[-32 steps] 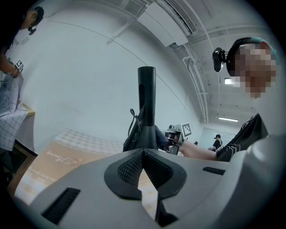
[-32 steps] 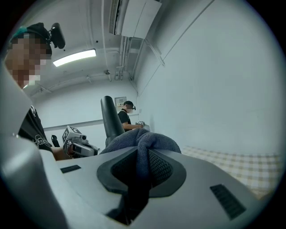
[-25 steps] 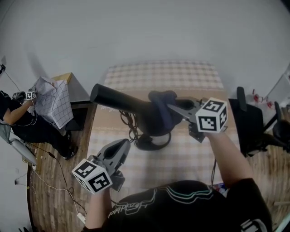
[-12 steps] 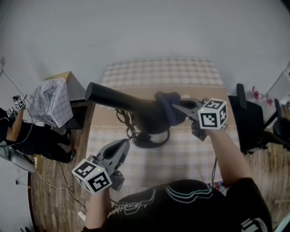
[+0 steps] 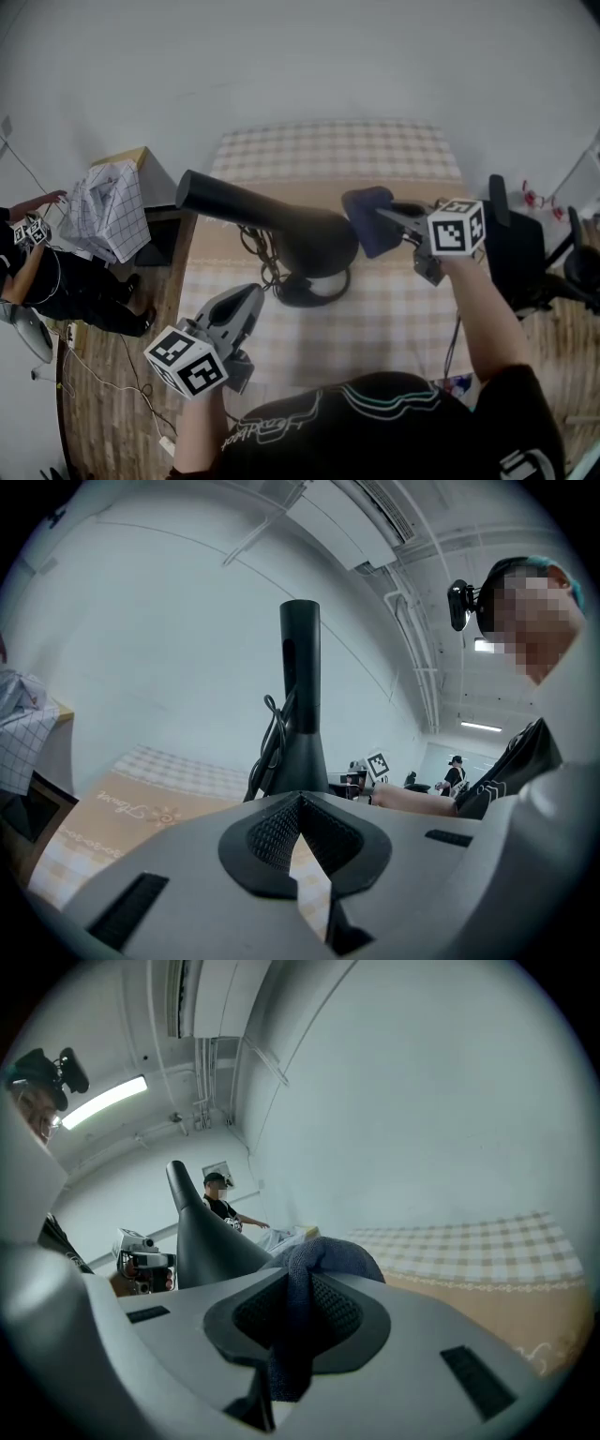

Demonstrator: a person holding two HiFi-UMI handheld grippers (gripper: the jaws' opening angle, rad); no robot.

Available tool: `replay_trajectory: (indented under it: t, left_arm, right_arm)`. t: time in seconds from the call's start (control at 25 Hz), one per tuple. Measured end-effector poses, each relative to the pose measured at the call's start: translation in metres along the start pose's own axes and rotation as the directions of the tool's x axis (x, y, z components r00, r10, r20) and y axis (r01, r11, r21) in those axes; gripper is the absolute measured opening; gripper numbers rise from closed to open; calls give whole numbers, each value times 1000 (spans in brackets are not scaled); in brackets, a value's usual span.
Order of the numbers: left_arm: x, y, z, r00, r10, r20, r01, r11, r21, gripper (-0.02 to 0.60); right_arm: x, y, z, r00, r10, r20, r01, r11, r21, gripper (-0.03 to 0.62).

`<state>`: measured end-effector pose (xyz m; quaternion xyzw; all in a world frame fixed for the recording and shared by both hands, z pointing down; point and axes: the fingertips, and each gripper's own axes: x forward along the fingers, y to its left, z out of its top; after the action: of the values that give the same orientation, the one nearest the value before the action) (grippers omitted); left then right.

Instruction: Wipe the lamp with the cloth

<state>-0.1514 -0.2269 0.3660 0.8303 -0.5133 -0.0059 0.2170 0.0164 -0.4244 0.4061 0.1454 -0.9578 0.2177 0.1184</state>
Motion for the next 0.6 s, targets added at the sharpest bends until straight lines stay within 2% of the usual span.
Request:
replay_trajectory:
  t: [0.24, 0.6]
  left_arm:
    - [1, -2, 7, 1000, -4, 6, 4, 1000, 11, 0]
    - [-1, -1, 21, 1000, -19, 23, 18, 999, 47, 0]
  right_arm:
    - [-9, 23, 45, 1000, 25, -10, -26, 989, -147, 57]
    - [13, 104, 116, 981, 189, 32, -170, 936, -310, 57]
